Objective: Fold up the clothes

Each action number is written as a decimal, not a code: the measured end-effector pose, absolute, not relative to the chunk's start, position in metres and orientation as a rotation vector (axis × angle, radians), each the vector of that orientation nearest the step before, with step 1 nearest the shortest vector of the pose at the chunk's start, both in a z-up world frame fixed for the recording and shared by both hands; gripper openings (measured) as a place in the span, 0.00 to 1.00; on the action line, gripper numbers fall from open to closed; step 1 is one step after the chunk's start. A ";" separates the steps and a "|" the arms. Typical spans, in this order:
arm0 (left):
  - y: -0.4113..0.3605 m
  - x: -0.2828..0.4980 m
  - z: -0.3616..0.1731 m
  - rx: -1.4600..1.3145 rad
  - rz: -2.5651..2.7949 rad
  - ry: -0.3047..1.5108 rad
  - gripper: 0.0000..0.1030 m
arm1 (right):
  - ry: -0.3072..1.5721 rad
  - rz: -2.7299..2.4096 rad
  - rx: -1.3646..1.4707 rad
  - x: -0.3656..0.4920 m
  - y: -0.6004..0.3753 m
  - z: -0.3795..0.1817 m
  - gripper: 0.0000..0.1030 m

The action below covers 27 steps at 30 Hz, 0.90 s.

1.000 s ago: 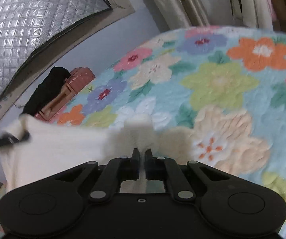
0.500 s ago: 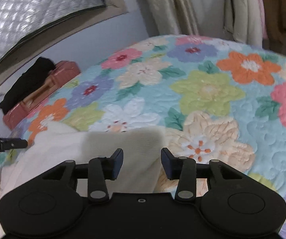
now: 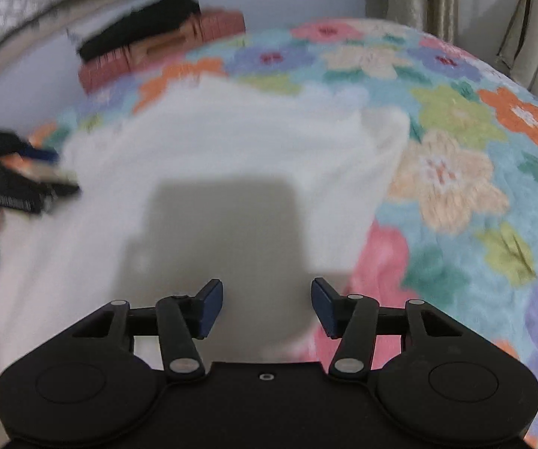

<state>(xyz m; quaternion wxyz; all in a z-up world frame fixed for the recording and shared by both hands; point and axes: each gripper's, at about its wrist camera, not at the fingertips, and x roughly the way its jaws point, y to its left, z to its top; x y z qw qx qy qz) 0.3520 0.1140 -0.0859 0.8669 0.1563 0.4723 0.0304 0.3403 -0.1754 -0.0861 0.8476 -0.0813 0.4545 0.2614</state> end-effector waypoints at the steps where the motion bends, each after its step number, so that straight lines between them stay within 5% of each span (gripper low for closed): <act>1: 0.115 0.346 -0.089 0.347 0.097 0.994 0.71 | 0.964 0.541 -0.191 0.332 -0.178 -0.088 0.58; 11: 0.162 0.241 -0.075 0.050 0.046 1.066 0.71 | 1.001 0.640 -0.080 0.248 -0.224 -0.049 0.58; 18: 0.164 0.178 -0.102 -0.318 -0.205 1.230 0.71 | 1.113 0.793 0.325 0.209 -0.242 -0.082 0.58; 27: 0.169 0.145 -0.123 -0.396 -0.240 1.302 0.71 | 1.222 0.759 0.363 0.186 -0.251 -0.113 0.58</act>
